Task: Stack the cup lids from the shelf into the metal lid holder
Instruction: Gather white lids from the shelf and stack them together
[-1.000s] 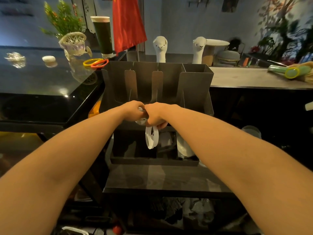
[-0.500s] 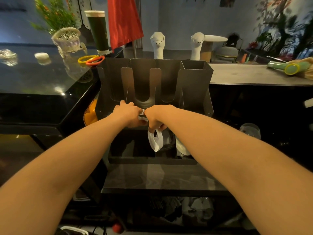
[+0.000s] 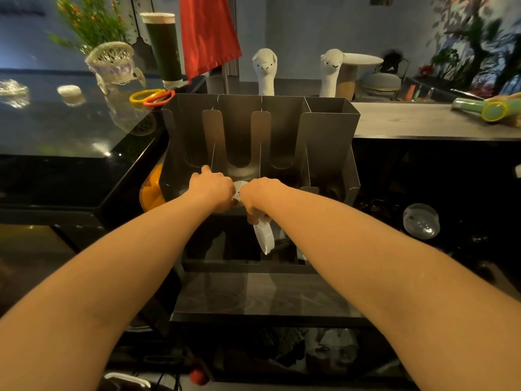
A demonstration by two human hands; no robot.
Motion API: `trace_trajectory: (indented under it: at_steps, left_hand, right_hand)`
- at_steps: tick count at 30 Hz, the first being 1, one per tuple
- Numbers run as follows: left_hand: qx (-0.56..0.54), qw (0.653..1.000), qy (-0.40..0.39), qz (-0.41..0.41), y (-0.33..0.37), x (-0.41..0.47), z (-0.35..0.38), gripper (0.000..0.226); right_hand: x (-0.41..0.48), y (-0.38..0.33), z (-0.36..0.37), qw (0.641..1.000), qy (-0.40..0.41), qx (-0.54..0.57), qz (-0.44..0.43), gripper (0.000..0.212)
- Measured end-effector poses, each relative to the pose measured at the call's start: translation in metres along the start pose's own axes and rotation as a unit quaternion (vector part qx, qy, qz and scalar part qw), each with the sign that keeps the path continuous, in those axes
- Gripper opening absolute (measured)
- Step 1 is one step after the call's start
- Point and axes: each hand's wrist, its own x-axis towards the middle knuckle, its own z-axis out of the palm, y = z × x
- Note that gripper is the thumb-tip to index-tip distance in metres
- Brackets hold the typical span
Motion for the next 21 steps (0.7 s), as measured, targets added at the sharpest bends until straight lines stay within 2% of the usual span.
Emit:
trace_trajectory:
  at_steps: [8,9,11,13,15,18,21]
  left_hand:
    - [-0.038,0.999,0.028,0.023,-0.003,-0.006,0.002,0.045]
    - [-0.051,0.997,0.054,0.022,-0.004,-0.009,0.003,0.043]
    - [-0.068,0.985,0.156,0.026,-0.006,-0.019,0.006,0.035]
    - [-0.093,0.954,0.280,0.051,-0.009,-0.027,0.010,0.027]
    - [-0.161,0.920,0.347,0.083,-0.013,-0.035,0.012,0.022]
    - [-0.268,0.905,0.322,0.072,-0.010,-0.044,0.008,0.017]
    - [-0.368,0.901,0.229,0.027,-0.007,-0.050,0.004,0.023]
  right_hand:
    - [0.001,0.001,0.014,0.999,0.028,0.027,-0.002,0.049]
    - [-0.001,0.002,0.015,0.998,0.043,0.036,-0.006,0.049]
    - [-0.004,0.004,0.015,0.996,0.066,0.066,-0.008,0.047]
    - [-0.009,0.007,0.015,0.992,0.075,0.098,-0.002,0.044]
    - [-0.014,0.008,0.015,0.989,0.091,0.120,0.000,0.038]
    - [-0.022,0.009,0.014,0.976,0.143,0.163,0.005,0.026]
    - [-0.031,0.011,0.014,0.956,0.191,0.222,0.009,0.017]
